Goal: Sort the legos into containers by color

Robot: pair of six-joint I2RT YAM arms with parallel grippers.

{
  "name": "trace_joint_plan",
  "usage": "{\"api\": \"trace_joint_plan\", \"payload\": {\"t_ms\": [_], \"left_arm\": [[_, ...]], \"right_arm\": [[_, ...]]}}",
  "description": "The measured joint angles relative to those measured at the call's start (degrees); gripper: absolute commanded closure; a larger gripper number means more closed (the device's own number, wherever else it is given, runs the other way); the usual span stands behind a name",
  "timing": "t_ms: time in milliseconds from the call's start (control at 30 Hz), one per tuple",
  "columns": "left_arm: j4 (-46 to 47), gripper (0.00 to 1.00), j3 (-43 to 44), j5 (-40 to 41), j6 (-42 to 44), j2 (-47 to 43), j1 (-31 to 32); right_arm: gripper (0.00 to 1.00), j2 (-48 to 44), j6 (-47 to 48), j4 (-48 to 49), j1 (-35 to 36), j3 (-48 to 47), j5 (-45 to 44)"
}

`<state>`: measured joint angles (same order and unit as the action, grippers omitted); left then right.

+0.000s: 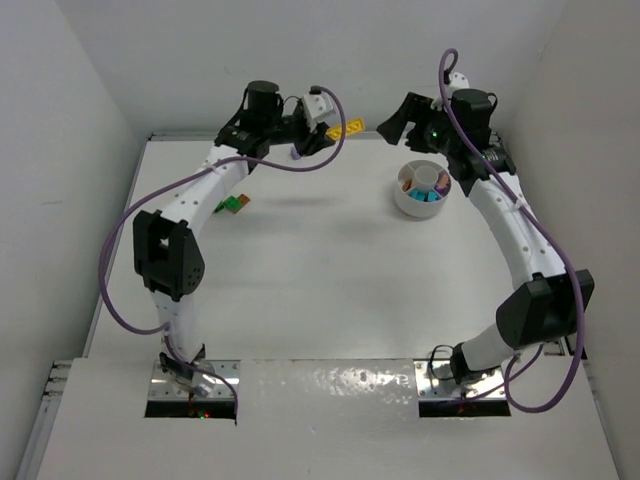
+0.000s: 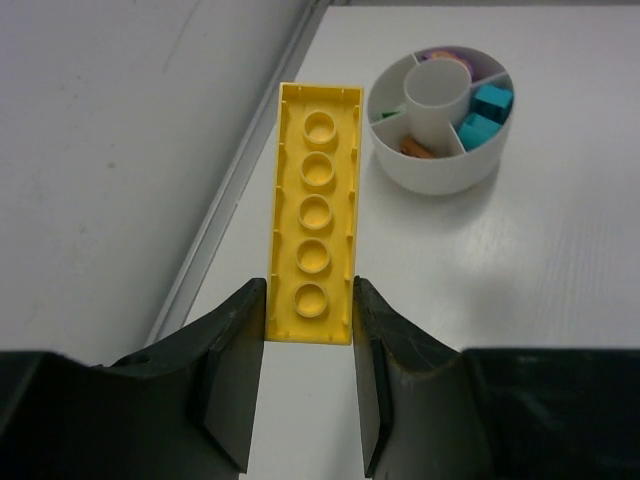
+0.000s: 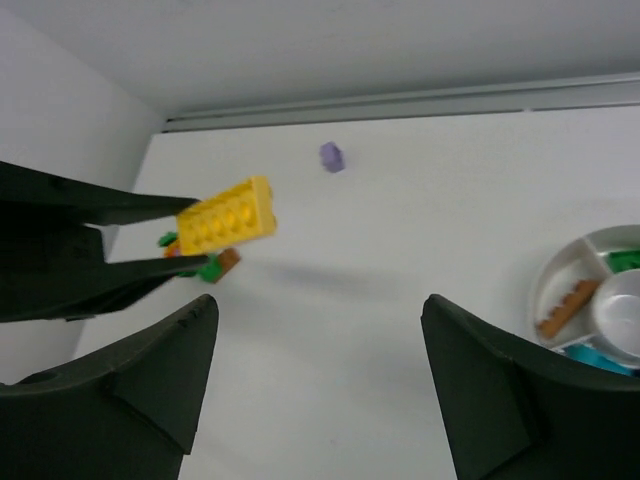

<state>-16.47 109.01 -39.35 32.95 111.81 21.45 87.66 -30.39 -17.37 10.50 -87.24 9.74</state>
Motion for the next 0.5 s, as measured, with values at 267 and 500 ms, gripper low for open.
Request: {"api": "trace_joint_plan", "payload": {"t_ms": [267,500], "left_arm": [[0.44,1.00,-11.63,-2.05,3.61,-4.13,0.48],[3.65,1.00,-12.61,-4.22,1.01,-4.59,0.72]], "right_arm": [[0.29,1.86,-9.51,13.03,-0.02,8.20,12.72],[0.34,4.68,-12.83,16.59,0.15,10.75,17.14]]}}
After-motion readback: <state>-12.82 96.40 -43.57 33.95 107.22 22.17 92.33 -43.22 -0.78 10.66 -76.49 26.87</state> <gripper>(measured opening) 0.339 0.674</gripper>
